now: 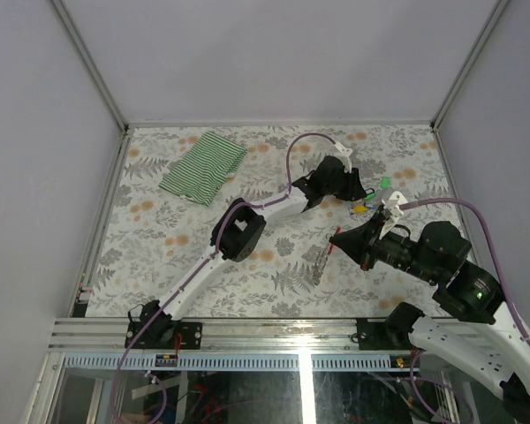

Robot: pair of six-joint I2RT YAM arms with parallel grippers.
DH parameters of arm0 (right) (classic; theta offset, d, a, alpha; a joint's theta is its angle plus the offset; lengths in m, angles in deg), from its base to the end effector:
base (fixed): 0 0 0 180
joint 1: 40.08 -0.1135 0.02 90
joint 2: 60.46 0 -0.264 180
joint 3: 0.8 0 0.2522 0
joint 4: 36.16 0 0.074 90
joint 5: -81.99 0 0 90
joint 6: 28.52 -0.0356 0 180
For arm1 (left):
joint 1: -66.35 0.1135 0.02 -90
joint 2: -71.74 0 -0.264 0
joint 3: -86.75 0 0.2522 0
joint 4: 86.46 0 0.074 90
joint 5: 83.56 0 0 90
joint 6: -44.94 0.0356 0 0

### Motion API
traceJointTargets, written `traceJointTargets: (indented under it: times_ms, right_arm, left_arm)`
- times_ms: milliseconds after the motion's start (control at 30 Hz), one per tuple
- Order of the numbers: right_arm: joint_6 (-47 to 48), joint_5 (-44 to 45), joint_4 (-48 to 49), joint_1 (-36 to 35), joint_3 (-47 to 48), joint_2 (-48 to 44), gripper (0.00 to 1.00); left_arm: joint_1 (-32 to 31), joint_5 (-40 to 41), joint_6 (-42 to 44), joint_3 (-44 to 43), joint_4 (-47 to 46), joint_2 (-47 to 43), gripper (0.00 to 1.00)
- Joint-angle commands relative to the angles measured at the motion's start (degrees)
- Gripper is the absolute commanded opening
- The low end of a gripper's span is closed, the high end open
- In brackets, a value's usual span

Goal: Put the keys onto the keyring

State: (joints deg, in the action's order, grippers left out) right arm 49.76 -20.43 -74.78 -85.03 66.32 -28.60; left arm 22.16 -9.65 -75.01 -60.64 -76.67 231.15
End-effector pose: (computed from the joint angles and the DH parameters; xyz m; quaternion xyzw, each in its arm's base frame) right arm 0.0726 0.0833 0.3921 -0.2779 0.6718 0.3930 0.5630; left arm 0.4336 -0.4352 0.1136 0.1795 0.8039 -0.4271 0.3730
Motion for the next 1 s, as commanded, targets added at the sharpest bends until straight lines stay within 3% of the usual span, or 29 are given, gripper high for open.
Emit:
traceJointTargets:
  times_ms: [0, 367, 633, 967]
  right_arm:
    - [0.5, 1.26, 3.33, -0.25, 0.33, -0.74, 0.0]
    - [0.65, 1.44, 3.07, -0.31, 0.53, -0.99, 0.0]
    - [0.7, 1.44, 2.9, -0.31, 0.65, -0.88, 0.0]
    - [1.0, 1.88, 3.17, -0.31, 0.44, -1.03, 0.0]
  left_arm:
    - [-0.33, -0.14, -0.13, -2.36, -0.83, 1.59, 0.32]
    - [-0.31, 0.51, -1.59, -4.27, -0.09, 2.83, 0.22]
    - [-0.03, 1.03, -0.94, -3.57, 0.74, 2.04, 0.0]
    - [1.49, -0.24, 6.17, 13.45, -0.75, -11.21, 0.0]
